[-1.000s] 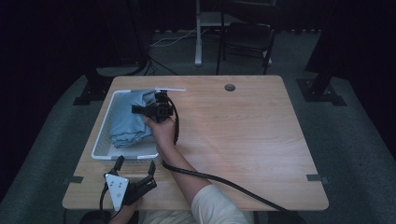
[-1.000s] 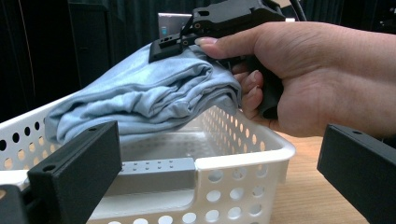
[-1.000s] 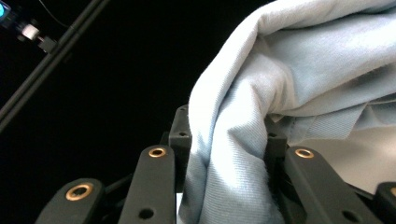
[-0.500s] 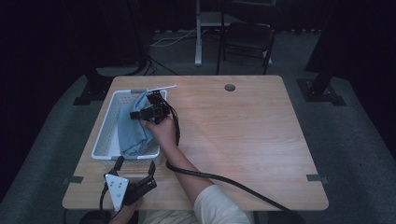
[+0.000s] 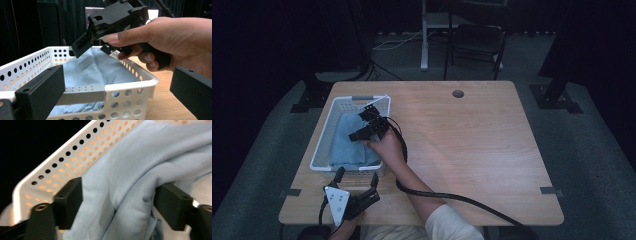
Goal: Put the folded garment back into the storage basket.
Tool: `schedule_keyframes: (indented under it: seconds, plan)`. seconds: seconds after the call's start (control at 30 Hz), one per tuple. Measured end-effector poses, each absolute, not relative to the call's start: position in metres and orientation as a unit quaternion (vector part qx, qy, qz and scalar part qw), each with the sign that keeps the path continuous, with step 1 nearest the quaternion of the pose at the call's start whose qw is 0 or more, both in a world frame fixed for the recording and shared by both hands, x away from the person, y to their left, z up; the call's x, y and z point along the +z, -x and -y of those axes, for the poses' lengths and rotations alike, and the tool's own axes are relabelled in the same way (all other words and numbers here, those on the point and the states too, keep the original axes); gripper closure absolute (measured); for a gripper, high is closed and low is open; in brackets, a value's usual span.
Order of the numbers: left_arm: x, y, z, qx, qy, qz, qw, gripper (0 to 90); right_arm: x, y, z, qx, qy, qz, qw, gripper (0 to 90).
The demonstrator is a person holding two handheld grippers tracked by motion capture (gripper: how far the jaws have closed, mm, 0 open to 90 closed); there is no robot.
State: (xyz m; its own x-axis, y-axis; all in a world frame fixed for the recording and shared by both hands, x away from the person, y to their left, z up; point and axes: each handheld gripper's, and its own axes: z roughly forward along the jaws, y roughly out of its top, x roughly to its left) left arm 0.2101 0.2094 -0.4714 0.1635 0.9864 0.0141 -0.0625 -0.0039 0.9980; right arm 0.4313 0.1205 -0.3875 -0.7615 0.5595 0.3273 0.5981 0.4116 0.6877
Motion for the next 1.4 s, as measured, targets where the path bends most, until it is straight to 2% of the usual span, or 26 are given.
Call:
schedule_keyframes:
  seconds: [0.07, 0.1, 0.2, 0.47, 0.53, 0.77, 0.83, 1.4]
  plan:
    - [-0.471, -0.210, -0.209, 0.475, -0.527, -0.439, 0.552, 1.1, -0.386, -0.428, -0.120, -0.418, 0.339, 0.843, 0.006, 19.0]
    - [-0.471, -0.210, -0.209, 0.474, -0.527, -0.439, 0.552, 1.1, -0.388, -0.426, -0.117, -0.423, 0.328, 0.844, 0.005, 11.0]
    - [-0.471, -0.210, -0.209, 0.474, -0.528, -0.439, 0.551, 1.1, -0.390, -0.425, -0.116, -0.427, 0.319, 0.846, 0.008, 10.9]
    - [-0.471, -0.210, -0.209, 0.474, -0.528, -0.439, 0.551, 1.1, -0.395, -0.414, -0.114, -0.441, 0.280, 0.852, -0.033, 10.9]
    - [-0.471, -0.210, -0.209, 0.474, -0.528, -0.439, 0.551, 1.1, -0.397, -0.412, -0.111, -0.461, 0.271, 0.845, -0.030, 0.8]
    - [-0.471, -0.210, -0.209, 0.474, -0.528, -0.439, 0.551, 1.1, -0.393, -0.405, -0.099, -0.521, 0.250, 0.814, -0.057, 0.8]
    - [-0.471, -0.210, -0.209, 0.474, -0.528, -0.439, 0.551, 1.1, -0.392, -0.405, -0.098, -0.526, 0.243, 0.814, -0.046, 0.8]
    - [-0.471, -0.210, -0.209, 0.475, -0.528, -0.439, 0.550, 1.1, -0.385, -0.395, -0.078, -0.536, 0.243, 0.807, -0.056, 0.8]
